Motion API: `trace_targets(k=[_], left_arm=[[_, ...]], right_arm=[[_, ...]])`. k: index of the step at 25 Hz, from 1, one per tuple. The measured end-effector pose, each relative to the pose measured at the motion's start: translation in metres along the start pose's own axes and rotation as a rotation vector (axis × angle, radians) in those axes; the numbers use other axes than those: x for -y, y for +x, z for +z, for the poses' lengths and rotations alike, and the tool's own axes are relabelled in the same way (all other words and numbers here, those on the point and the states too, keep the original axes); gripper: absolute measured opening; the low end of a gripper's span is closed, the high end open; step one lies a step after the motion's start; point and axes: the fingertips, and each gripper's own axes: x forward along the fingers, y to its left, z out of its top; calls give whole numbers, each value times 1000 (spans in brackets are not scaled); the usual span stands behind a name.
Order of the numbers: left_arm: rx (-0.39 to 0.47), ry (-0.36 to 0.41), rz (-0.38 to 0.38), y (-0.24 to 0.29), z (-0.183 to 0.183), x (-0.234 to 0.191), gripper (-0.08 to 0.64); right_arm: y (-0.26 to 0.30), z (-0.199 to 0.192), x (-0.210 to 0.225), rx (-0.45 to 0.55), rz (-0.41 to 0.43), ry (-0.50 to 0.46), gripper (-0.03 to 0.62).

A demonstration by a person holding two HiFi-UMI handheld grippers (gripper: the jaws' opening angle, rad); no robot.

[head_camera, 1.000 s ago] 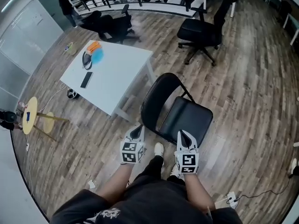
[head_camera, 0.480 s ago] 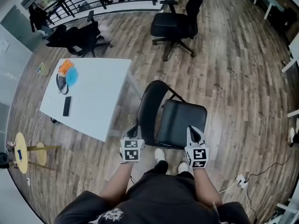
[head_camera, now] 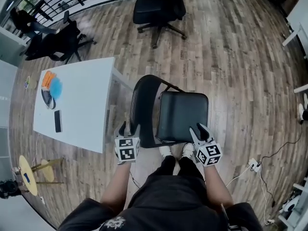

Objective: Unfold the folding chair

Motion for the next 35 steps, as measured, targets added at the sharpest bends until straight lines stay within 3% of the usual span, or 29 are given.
trace_targets(k=[3,8,13,17,20,24,27,31,35], left_arm=[[-51,30,1,19,-8,2,269],[-95,-53,-67,46,-14,7,317],[-119,-114,-100,87,-36,11,347],[-140,-187,-152,108,-50,16,347],[-150,-195,-188,118,-58,23,347],[-150,-131,-173,129,-58,22,347],[-195,-132,-168,139,-68,31,345],[-211,-142,-173,139,-67,36,345],[-200,-160,-185,144,-72,37,343]], right_arm=[[1,-24,45,-46,-35,61,216],[12,-93,134,-164,-100,178,296],[32,-186,200,-266,-44,299,332],[49,-240,237,-276,27,467,357],[58,-282,266,-294,44,544,377],[71,-328,292,-294,34,605,377],[75,-352,309,-288,51,642,377],[89,-364,312,-243,143,762,383],[105,-377,309,-236,232,815,383]])
